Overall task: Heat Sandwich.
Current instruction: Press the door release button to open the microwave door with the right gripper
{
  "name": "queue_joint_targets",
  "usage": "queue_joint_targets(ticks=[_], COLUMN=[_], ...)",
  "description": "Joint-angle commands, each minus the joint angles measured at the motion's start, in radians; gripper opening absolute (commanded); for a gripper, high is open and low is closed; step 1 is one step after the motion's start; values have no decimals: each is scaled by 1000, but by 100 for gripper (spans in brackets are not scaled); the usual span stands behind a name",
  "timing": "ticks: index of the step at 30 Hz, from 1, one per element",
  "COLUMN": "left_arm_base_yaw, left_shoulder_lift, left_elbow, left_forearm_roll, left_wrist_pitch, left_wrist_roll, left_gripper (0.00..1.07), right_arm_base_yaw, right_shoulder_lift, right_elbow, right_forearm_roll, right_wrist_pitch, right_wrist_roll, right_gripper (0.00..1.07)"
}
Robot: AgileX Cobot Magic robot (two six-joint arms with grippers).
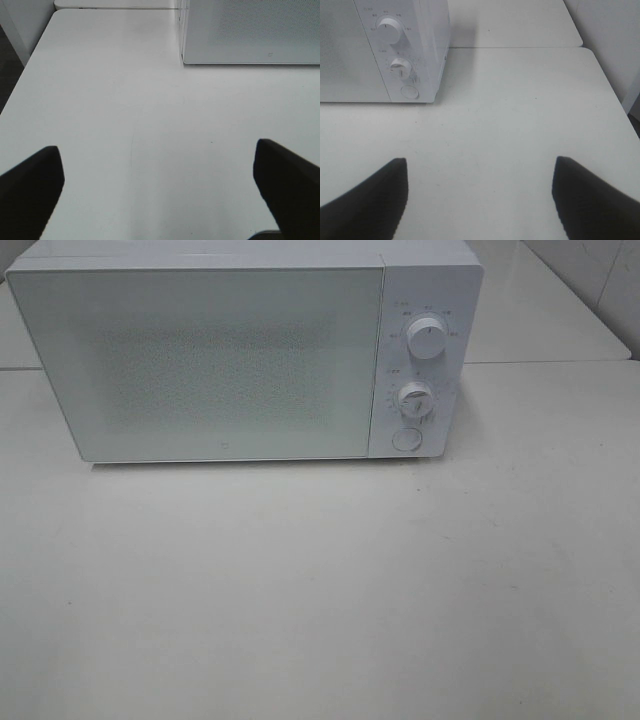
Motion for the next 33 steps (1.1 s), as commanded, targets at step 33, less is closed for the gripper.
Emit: queue_joint_targets(ticks=[33], left_arm_base_yaw=[4], left_shoulder_lift=[-5], left_elbow=[1], left_forearm_roll=[0], left_wrist_pitch=[-13], left_wrist_roll=[-2], left_gripper=[98], right_arm_base_yaw=[-7], right_shoulder_lift=[663], right_elbow=[29], right_forearm_roll=[4], right_wrist_pitch=[-772], right_wrist_roll=[10], right_gripper=[76])
